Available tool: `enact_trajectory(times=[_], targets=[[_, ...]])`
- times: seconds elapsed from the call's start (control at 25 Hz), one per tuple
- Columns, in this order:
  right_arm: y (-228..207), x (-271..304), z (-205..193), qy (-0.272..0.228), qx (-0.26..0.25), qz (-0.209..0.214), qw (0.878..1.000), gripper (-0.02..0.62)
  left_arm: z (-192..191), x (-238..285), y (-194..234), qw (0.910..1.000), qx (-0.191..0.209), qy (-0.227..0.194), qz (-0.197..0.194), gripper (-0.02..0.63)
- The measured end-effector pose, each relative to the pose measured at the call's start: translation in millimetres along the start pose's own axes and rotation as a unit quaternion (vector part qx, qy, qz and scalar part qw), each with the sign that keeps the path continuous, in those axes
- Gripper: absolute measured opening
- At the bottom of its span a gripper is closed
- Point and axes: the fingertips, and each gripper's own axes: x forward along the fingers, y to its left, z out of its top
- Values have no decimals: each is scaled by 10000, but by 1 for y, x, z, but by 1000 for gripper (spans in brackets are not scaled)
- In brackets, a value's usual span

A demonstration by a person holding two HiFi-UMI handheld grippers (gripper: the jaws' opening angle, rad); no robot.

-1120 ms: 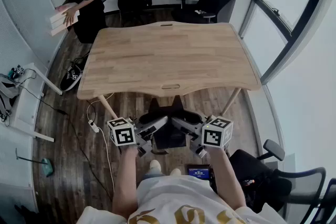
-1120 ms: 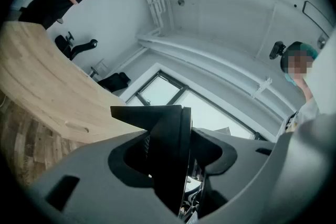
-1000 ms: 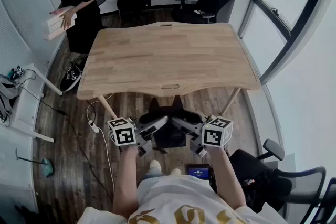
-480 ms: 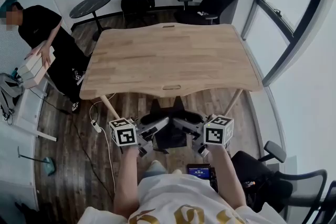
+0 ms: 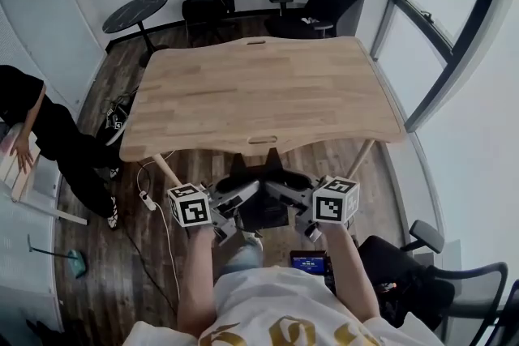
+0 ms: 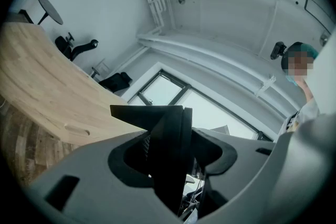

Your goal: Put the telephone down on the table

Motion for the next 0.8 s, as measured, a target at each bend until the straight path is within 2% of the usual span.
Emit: enact_trajectory(times=[0.32,0.8], targets=[[-57,40,24,63,130,-114,9998,204,31,23,62,9997,-197,106,-76,210],[-165,170,106,114,337,-276,9990,204,147,47,209,9987,-400,271,-151,212]])
